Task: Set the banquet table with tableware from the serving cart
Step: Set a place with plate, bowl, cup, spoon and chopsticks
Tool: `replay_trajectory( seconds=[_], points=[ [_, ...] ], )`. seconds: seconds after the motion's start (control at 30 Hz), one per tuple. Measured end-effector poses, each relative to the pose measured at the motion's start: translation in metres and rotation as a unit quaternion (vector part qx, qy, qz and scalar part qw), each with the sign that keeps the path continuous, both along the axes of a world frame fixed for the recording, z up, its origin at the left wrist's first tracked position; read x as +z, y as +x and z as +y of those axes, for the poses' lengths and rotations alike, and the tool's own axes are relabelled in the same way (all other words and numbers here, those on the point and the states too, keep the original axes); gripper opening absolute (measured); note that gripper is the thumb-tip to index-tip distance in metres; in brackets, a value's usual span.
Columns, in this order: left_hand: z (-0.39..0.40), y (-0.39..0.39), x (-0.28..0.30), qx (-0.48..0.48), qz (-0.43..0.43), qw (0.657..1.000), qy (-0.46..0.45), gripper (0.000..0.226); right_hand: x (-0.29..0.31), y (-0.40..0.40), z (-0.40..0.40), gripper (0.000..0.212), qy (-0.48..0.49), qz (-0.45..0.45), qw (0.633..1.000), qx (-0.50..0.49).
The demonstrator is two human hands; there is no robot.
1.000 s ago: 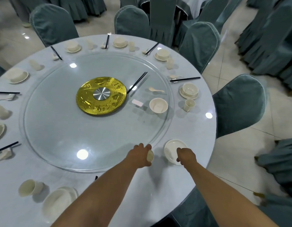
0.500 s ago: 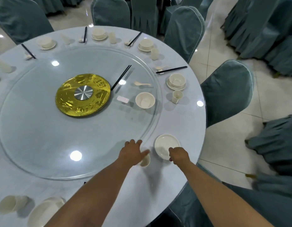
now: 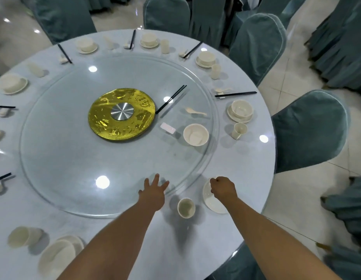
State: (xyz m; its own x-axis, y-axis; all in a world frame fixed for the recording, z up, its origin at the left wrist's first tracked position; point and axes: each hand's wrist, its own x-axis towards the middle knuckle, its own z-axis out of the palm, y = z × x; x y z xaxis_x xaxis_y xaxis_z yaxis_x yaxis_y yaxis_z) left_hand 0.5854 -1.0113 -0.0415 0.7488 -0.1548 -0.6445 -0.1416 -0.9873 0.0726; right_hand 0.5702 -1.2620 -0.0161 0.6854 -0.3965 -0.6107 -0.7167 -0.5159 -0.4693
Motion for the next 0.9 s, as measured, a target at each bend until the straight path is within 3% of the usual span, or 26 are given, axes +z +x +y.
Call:
replay_trajectory(
  seconds=[0.1,0.3,0.5,0.7,0.9],
  points=[
    [0.014,-0.001,0.001,0.005,0.002,1.000,0.002,0.052,0.005,0.019,0.009,0.021,0.013,-0.021,1.000,0.014],
    [0.021,0.019,0.005,0.122,-0.075,0.990,0.002,0.042,-0.001,0.057,0.022,0.032,0.051,-0.042,0.998,-0.015],
    [-0.004,0.053,-0.004,0.253,0.011,0.965,-0.066,0.096,-0.022,0.082,0.041,0.022,0.088,-0.062,0.992,-0.059],
    [0.015,0.050,-0.020,0.241,0.040,0.969,-0.040,0.100,-0.039,0.087,0.061,0.009,0.093,-0.064,0.991,-0.071],
    [0.034,0.046,-0.024,0.215,0.040,0.975,-0.030,0.102,-0.038,0.080,0.065,0.011,0.080,-0.068,0.992,-0.076]
  ],
)
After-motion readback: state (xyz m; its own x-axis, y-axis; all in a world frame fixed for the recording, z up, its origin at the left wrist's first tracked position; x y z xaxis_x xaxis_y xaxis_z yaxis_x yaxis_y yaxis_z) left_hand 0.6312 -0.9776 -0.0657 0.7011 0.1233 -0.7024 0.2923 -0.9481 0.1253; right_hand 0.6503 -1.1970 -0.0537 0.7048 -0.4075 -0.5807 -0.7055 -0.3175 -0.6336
